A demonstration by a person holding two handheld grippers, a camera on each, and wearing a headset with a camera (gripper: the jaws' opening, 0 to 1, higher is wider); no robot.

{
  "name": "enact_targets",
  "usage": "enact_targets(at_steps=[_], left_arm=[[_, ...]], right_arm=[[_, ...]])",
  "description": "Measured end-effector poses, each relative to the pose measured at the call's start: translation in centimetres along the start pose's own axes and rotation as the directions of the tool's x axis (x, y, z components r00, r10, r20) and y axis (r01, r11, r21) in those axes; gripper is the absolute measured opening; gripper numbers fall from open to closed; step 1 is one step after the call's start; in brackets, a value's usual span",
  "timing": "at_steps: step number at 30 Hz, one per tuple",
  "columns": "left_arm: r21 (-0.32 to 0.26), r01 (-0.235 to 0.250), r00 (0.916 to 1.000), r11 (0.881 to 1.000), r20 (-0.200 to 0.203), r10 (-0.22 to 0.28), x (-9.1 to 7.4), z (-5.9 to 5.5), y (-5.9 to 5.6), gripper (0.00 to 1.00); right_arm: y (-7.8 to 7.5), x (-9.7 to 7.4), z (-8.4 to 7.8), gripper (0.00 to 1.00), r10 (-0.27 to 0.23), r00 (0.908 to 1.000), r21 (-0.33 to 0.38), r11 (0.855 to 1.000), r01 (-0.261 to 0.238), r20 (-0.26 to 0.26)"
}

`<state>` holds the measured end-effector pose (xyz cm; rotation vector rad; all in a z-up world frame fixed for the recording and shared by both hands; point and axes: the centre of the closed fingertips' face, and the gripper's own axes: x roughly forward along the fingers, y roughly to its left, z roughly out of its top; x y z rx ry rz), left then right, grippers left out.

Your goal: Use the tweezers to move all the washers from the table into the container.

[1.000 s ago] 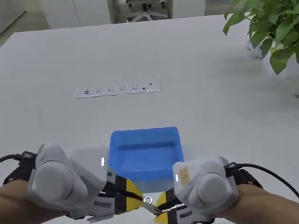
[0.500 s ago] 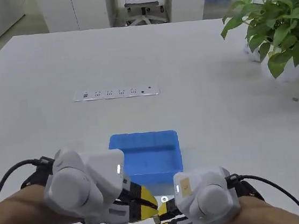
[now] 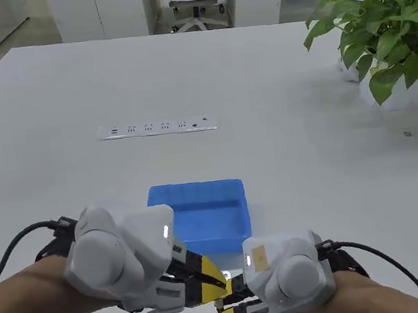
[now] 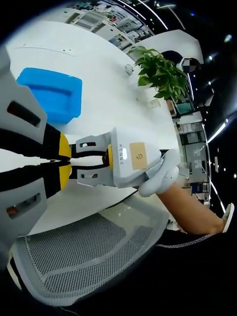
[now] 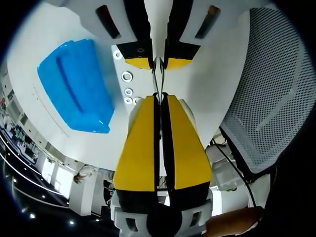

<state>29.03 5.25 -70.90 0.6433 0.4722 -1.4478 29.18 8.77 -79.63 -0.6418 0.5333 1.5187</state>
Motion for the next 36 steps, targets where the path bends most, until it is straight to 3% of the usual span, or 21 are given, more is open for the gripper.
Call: enact_targets(at_steps=[19, 36], left_arm=[[0.049, -0.008, 1.0, 0.999, -0.005, 0.009, -0.4, 0.8, 1.5, 0.06], [0.047, 0.011, 0.9999, 0.999, 0.004, -0.011, 0.7, 0.8, 2.7, 0.06]], right_arm=[[-1.9, -1.0, 0.4, 0.12, -0.058, 0.9982, 0.0, 0.998, 0.058, 0.017], [-3.0, -1.5, -0.8, 0.12, -0.088, 0.9961, 0.035, 0.996, 0.087, 0.008]])
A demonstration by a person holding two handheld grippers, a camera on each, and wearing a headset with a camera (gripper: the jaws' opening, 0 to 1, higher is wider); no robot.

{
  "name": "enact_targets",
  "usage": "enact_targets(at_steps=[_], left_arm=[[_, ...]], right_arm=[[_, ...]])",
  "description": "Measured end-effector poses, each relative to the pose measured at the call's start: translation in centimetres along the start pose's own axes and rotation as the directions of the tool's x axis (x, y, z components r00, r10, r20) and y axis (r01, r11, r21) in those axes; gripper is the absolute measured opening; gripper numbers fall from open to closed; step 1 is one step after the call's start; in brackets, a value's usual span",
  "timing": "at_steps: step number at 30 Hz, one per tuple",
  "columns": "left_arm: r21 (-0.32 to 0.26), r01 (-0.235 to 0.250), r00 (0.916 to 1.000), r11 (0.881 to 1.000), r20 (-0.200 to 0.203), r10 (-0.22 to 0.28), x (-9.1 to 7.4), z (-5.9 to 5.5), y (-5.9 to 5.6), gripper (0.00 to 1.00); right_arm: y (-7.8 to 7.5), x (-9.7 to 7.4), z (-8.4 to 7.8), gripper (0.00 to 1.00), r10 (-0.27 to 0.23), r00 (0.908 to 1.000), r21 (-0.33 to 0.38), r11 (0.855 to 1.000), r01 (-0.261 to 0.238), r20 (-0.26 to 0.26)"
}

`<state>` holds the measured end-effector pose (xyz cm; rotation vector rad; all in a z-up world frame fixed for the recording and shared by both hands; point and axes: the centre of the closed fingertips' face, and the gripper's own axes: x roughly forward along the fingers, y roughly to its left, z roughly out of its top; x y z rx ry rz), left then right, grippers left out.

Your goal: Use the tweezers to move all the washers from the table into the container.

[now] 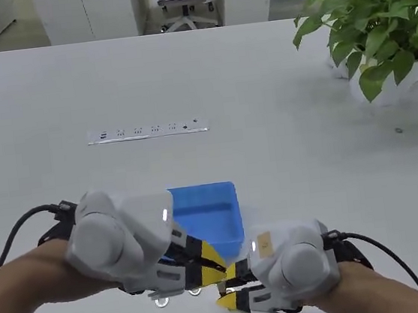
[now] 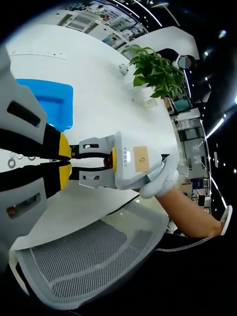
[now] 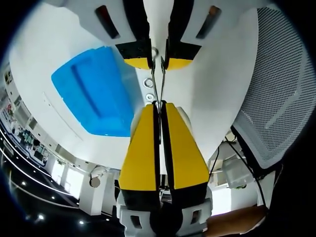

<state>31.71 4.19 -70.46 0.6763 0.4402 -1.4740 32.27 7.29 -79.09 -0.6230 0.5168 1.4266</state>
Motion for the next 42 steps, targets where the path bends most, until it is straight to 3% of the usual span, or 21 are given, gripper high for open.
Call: enact_targets(at_steps=[22, 42], left_arm=[[-0.027, -0.002, 0.9999, 1.0, 0.015, 0.003, 0.5, -0.4, 1.1, 0.06], [-0.034, 0.033, 0.9991, 0.999, 0.027, -0.032, 0.9, -0.3, 0.9, 0.06]], right_arm=[[-0.3, 0.2, -0.7, 0.14, -0.003, 1.0, 0.03, 1.0, 0.003, -0.006], [-0.4, -0.2, -0.4, 0.11, -0.012, 0.9997, 0.103, 0.995, 0.009, 0.023]])
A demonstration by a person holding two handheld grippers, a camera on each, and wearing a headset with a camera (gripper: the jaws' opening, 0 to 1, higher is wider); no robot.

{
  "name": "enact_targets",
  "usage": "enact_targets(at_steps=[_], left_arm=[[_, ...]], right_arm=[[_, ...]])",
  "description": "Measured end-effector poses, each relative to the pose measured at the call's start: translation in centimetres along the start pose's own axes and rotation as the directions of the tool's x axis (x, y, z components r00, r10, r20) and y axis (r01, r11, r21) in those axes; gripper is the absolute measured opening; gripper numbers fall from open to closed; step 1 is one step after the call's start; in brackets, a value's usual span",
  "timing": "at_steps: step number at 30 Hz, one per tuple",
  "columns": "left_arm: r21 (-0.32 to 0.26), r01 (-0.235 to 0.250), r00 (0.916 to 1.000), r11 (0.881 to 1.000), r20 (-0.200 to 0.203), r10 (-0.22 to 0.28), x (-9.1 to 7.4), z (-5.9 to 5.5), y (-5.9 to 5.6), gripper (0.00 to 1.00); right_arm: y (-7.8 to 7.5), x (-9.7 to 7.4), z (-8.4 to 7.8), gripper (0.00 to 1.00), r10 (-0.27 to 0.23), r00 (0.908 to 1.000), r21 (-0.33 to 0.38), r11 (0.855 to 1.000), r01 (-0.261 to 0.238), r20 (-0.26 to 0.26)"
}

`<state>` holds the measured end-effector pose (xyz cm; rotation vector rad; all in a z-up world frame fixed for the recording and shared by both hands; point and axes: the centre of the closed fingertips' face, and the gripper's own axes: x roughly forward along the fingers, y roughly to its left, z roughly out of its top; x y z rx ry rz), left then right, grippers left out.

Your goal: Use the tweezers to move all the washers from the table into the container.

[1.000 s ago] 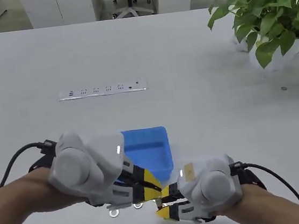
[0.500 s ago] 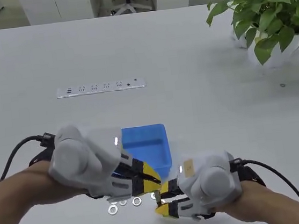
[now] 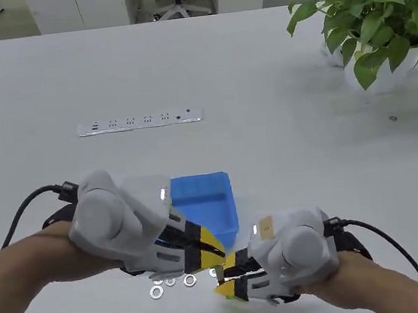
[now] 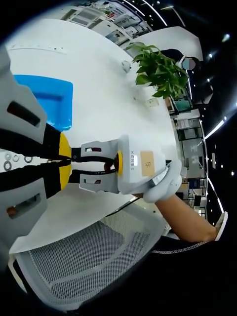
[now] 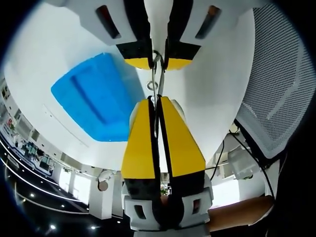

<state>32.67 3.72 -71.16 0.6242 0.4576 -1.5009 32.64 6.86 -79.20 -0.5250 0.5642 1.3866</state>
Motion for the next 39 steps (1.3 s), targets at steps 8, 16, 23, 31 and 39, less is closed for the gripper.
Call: enact_targets(at_steps=[8, 16, 23, 31, 39], left_arm=[[0.0, 0.002, 1.0, 1.0, -0.005, -0.002, 0.0, 0.0, -0.1, 0.06], [0.008, 0.005, 0.9999, 1.0, -0.014, -0.005, -0.2, 0.1, -0.3, 0.06], [0.012, 0.011, 0.9998, 1.0, -0.019, -0.011, -1.0, 0.7, -0.4, 0.06], [0.014, 0.008, 0.9998, 1.0, -0.017, -0.008, -2.3, 1.8, -0.4, 0.06], [0.025, -0.003, 0.9999, 1.0, -0.015, 0.003, -3.6, 3.0, 0.1, 0.06]], right_arm=[[0.0, 0.0, 0.0, 0.1, 0.003, 1.0, 0.007, 1.0, -0.003, -0.005], [0.1, -0.2, 0.2, 0.1, 0.0, 0.9999, -0.003, 1.0, 0.0, -0.01], [0.3, -0.6, 1.0, 0.1, -0.004, 1.0, -0.001, 1.0, 0.004, 0.001], [0.4, -1.5, 2.5, 0.1, -0.004, 1.0, -0.01, 1.0, 0.004, 0.002], [-0.1, -2.4, 4.1, 0.1, -0.016, 0.9998, -0.026, 1.0, 0.017, 0.013]])
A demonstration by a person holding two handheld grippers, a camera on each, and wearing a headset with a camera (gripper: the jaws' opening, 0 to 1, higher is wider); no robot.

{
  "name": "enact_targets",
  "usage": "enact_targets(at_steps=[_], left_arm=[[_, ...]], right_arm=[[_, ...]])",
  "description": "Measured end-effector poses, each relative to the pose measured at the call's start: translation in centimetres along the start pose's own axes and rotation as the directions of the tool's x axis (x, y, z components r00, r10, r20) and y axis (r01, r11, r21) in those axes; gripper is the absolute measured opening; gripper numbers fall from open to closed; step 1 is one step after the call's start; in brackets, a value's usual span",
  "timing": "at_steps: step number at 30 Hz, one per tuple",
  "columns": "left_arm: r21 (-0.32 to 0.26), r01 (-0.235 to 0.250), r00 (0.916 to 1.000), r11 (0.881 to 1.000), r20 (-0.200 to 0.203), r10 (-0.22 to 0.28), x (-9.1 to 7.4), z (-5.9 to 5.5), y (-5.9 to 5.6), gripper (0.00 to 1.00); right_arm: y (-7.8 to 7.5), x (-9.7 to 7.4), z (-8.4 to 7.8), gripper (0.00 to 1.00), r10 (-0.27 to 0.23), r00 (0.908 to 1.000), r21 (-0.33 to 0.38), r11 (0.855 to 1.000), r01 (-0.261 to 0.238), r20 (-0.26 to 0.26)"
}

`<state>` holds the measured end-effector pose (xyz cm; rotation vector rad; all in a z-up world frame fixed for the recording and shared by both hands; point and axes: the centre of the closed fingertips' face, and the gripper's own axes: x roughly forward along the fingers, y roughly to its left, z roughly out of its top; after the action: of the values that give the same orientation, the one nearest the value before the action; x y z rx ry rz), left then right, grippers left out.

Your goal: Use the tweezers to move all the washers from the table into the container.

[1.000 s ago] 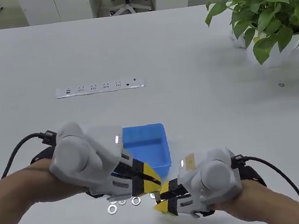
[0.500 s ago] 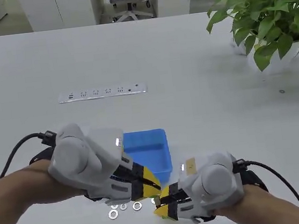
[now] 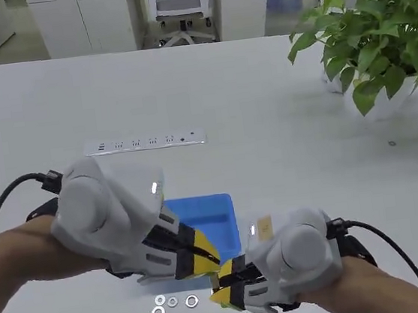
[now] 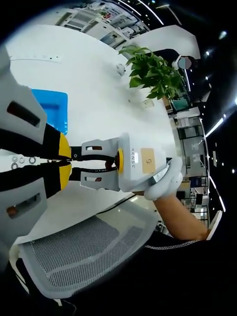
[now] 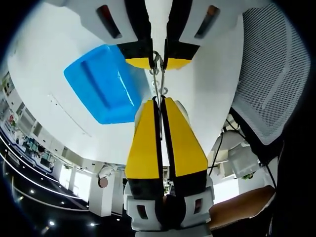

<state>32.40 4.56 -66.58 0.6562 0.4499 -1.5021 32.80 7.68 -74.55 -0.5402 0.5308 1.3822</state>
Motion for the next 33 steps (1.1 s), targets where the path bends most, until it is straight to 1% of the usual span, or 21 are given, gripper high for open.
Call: enact_targets(at_steps=[3, 7, 14, 18, 24, 26, 31, 33], left_arm=[[0.004, -0.003, 1.0, 1.0, 0.002, 0.003, -0.4, 0.4, 0.3, 0.06], [0.0, -0.002, 1.0, 1.0, 0.002, 0.002, -1.0, 0.9, 0.8, 0.06], [0.029, -0.006, 1.0, 1.0, -0.001, 0.007, -1.4, 1.6, 1.7, 0.05], [0.034, -0.006, 1.0, 0.999, -0.004, 0.006, -1.5, 1.8, 2.2, 0.05], [0.046, -0.013, 0.9999, 0.999, -0.007, 0.014, -1.8, 1.9, 3.5, 0.05], [0.049, -0.017, 0.9998, 0.999, -0.007, 0.018, -1.9, 2.0, 3.8, 0.05], [0.057, -0.031, 0.9995, 0.998, -0.009, 0.031, -1.9, 1.8, 5.0, 0.05], [0.057, -0.032, 0.9994, 0.998, -0.012, 0.033, -1.9, 1.6, 5.3, 0.05]], right_arm=[[-0.4, -0.3, 0.5, 0.09, -0.01, 0.9999, -0.01, 1.0, 0.01, -0.003], [-0.8, -0.7, 1.2, 0.09, -0.019, 0.9998, -0.006, 1.0, 0.019, 0.005], [-1.9, -1.1, 1.9, 0.09, -0.027, 0.9996, -0.002, 1.0, 0.027, 0.01], [-2.5, -1.2, 2.2, 0.09, -0.033, 0.9994, -0.01, 0.999, 0.033, 0.013], [-3.7, -1.2, 2.6, 0.09, -0.04, 0.999, -0.02, 0.999, 0.04, 0.018], [-4.4, -1.2, 2.8, 0.09, -0.043, 0.9988, -0.024, 0.999, 0.044, 0.021], [-5.6, -1.0, 3.0, 0.09, -0.048, 0.9984, -0.027, 0.998, 0.049, 0.029], [-5.9, -0.8, 3.0, 0.09, -0.047, 0.9985, -0.033, 0.998, 0.048, 0.028]])
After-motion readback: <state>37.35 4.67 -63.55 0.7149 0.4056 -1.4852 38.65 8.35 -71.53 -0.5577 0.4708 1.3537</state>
